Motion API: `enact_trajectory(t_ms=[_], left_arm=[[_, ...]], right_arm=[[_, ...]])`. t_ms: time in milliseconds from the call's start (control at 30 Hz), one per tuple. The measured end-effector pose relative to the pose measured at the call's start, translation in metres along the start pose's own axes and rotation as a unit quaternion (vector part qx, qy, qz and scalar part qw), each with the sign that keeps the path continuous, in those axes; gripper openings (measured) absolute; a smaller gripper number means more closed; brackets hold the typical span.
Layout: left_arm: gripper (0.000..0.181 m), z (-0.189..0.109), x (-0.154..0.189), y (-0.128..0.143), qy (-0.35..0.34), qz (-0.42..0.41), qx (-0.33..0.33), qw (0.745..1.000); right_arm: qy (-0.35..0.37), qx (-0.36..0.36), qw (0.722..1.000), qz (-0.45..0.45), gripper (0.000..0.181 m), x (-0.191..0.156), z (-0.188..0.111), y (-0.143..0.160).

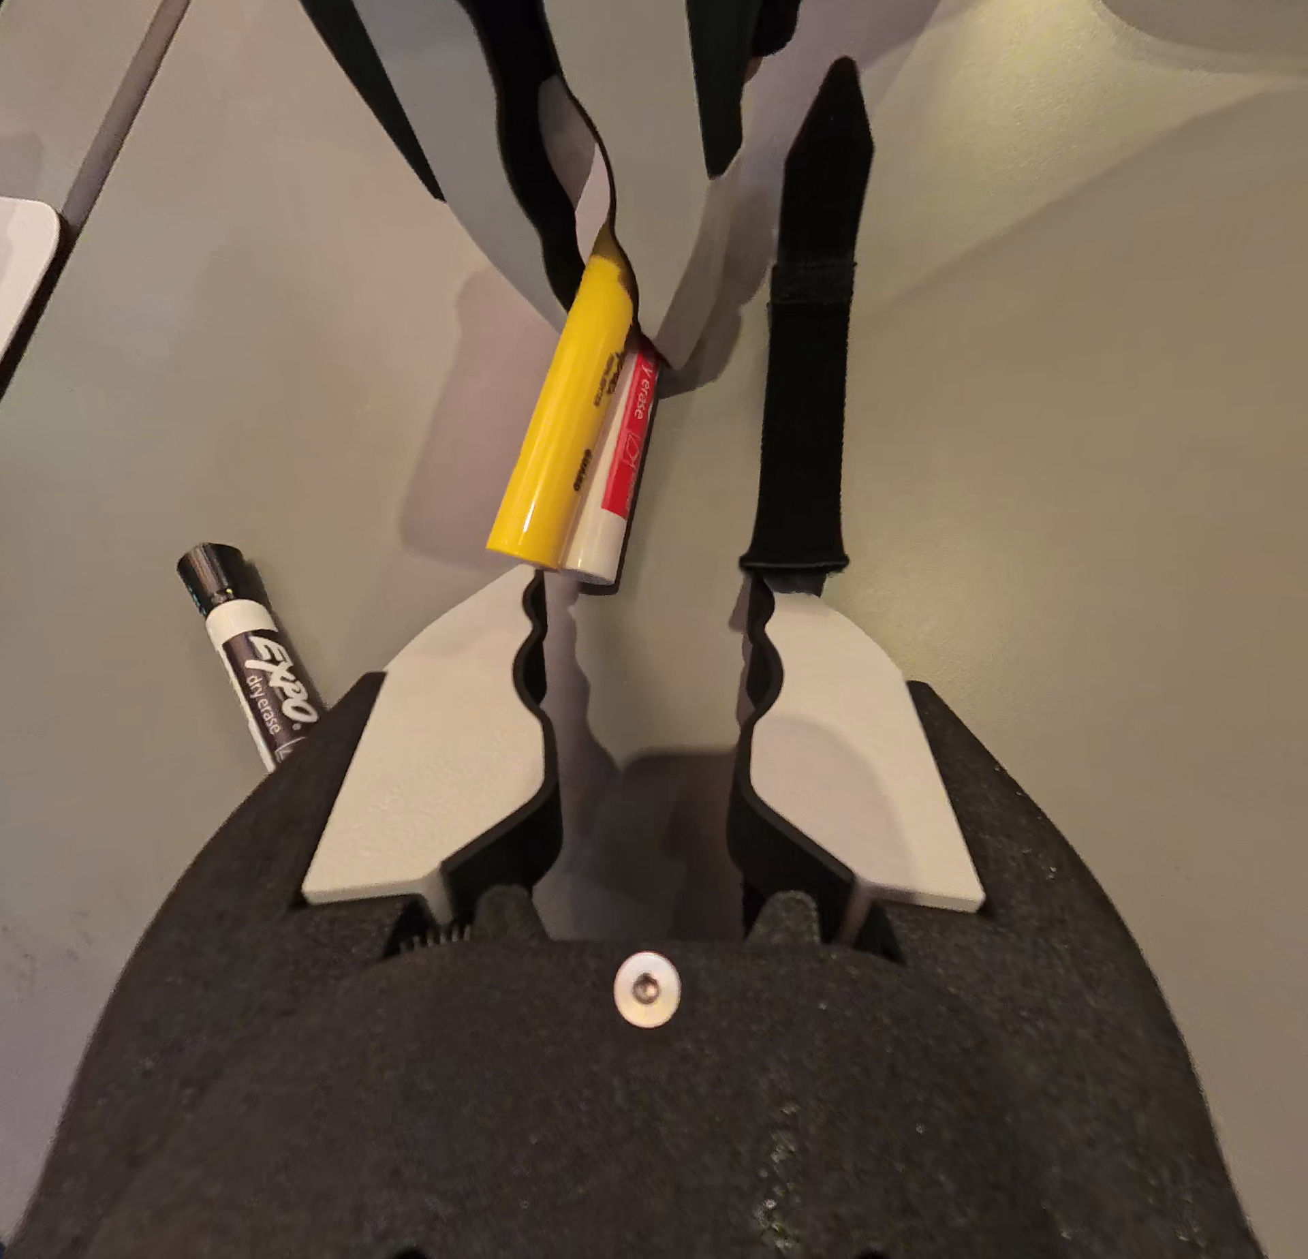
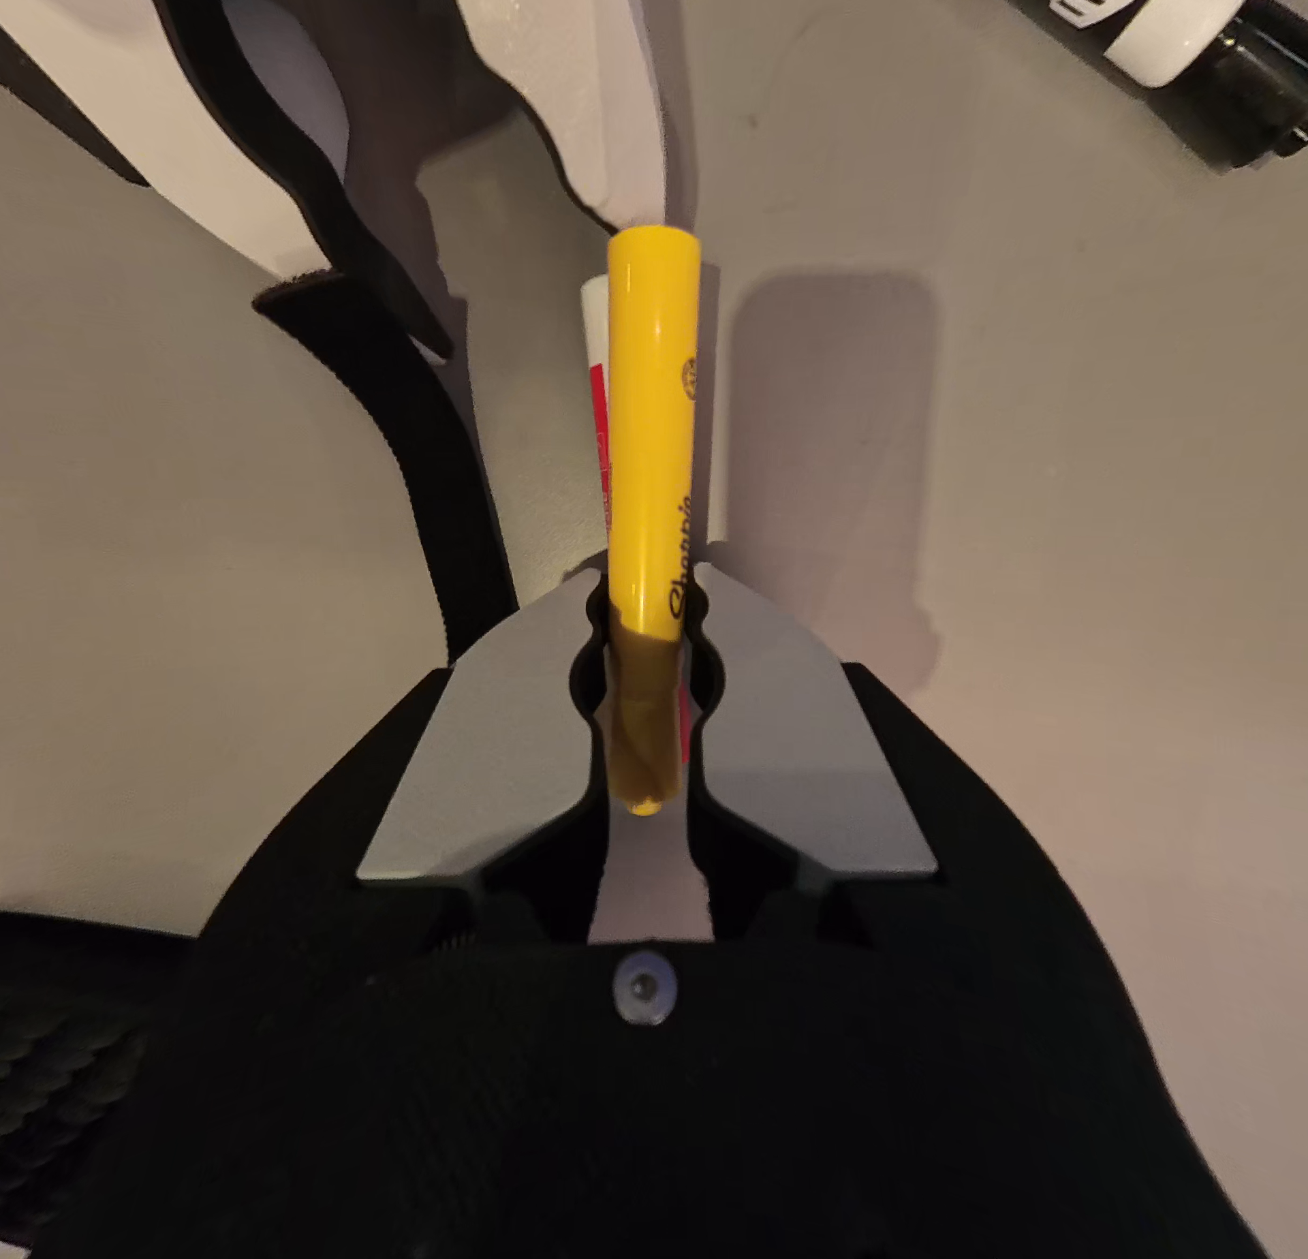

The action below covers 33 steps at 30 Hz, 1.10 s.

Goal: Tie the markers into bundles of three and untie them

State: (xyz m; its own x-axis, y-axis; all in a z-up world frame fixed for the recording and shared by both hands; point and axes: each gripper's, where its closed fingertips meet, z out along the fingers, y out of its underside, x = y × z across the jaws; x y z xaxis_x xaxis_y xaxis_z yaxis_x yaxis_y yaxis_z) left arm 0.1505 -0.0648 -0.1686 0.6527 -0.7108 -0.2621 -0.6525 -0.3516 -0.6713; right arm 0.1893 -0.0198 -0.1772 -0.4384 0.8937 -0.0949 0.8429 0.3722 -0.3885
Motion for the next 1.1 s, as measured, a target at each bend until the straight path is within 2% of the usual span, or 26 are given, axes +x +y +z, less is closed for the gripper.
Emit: enact_trajectory(t_ms=[267, 433, 633, 767, 933, 1100], left_arm=[[0.049, 0.0, 0.003, 0.0, 0.007, -0.003, 0.008, 1.0], [0.05, -0.001, 0.003, 0.001, 0.005, -0.004, 0.009, 1.0], [0.054, -0.016, -0.007, 0.008, -0.013, -0.006, 0.007, 1.0], [0.055, -0.032, -0.025, 0.0, -0.036, 0.019, 0.019, 0.999], [0.059, -0.034, -0.035, -0.004, -0.034, 0.083, -0.011, 0.996], [0.061, -0.032, -0.038, -0.01, -0.027, 0.107, -0.008, 0.994]], right_arm=[[-0.007, -0.021, 1.0, -0.017, 0.025, -0.002, 0.0, 0.001], [0.008, -0.049, 0.998, -0.05, 0.02, 0.0, 0.001, 0.002], [0.001, -0.036, 0.998, -0.056, 0.02, -0.002, 0.001, 0.001], [-0.065, -0.002, 0.998, 0.005, 0.019, -0.007, 0.001, -0.003], [-0.166, 0.038, 0.98, 0.105, 0.019, -0.011, 0.0, -0.009], [-0.201, 0.067, 0.963, 0.164, 0.019, -0.01, -0.003, -0.014]])
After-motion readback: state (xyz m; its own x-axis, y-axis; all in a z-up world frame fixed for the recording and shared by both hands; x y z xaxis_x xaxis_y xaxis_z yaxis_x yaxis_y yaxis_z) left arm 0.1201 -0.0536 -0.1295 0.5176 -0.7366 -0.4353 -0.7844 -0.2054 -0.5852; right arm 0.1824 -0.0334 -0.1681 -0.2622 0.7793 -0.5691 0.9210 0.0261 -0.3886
